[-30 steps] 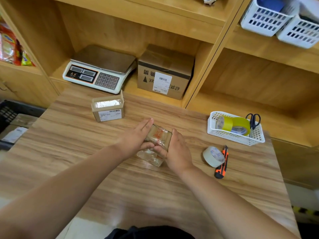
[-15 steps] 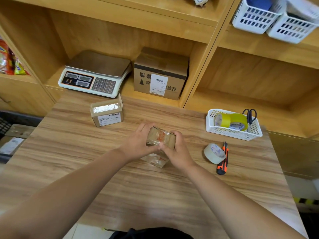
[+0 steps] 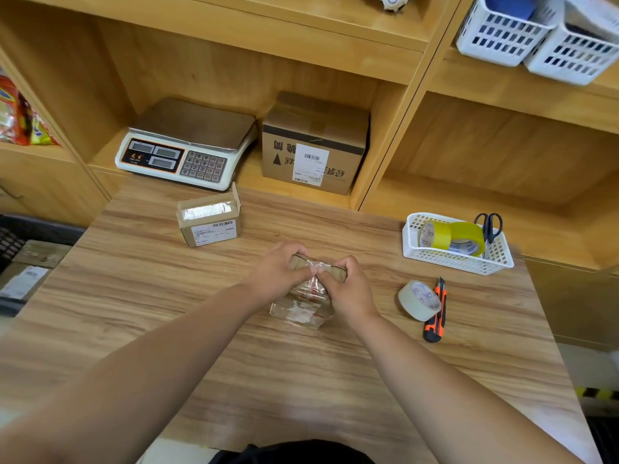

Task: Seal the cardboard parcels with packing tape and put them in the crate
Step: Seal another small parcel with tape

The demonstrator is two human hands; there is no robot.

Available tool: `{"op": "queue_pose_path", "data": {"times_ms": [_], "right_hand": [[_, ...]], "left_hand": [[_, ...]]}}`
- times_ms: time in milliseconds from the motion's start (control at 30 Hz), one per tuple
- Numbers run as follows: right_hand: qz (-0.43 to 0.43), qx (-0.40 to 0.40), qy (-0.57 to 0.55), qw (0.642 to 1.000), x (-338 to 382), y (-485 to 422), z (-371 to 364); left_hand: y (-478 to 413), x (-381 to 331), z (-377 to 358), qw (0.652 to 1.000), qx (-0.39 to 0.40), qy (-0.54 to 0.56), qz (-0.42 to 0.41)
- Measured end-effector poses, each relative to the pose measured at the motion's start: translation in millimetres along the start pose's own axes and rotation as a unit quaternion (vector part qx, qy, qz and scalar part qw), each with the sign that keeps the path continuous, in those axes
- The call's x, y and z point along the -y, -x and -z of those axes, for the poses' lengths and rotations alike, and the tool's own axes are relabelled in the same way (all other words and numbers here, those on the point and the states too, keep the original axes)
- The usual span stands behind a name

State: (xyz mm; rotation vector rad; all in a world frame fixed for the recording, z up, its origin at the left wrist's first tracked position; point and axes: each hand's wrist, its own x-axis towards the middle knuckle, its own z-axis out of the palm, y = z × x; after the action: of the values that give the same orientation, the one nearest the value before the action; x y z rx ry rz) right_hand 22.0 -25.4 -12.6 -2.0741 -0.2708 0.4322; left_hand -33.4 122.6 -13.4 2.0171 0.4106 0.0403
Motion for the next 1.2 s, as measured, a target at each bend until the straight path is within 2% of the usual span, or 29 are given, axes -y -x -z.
{"op": "queue_pose_path", "data": {"times_ms": [333, 500, 633, 800, 1033, 1100, 1200], "right_hand": [[0.035, -0.025, 0.016, 0.999, 0, -4, -5], [0.029, 0.067, 0.102, 0.992, 4, -7, 0], [0.022, 0.122, 0.111, 0.986, 8, -4, 8], [0.05, 0.054, 0.172, 0.982, 5, -1, 4], [0.087, 0.012, 0.148, 0.985, -1, 1, 5], [0.063, 0.006, 0.129, 0.99, -1, 4, 5], [-0.044, 0.014, 0.051, 0.998, 3, 6, 2]], "left_hand": [[-8, -4, -7, 0.999, -0.04, -0.014, -0.011], [-8, 0, -9, 0.999, -0.034, -0.037, -0.007], [-11, 2, -11, 0.999, -0.025, -0.031, 0.001], [-5, 3, -10, 1.0, -0.016, 0.005, -0.024], [8, -8, -2, 0.999, 0.031, -0.015, -0.011], [12, -10, -3, 1.0, 0.023, -0.003, -0.011], [17, -10, -7, 0.999, -0.011, 0.049, -0.009]]}}
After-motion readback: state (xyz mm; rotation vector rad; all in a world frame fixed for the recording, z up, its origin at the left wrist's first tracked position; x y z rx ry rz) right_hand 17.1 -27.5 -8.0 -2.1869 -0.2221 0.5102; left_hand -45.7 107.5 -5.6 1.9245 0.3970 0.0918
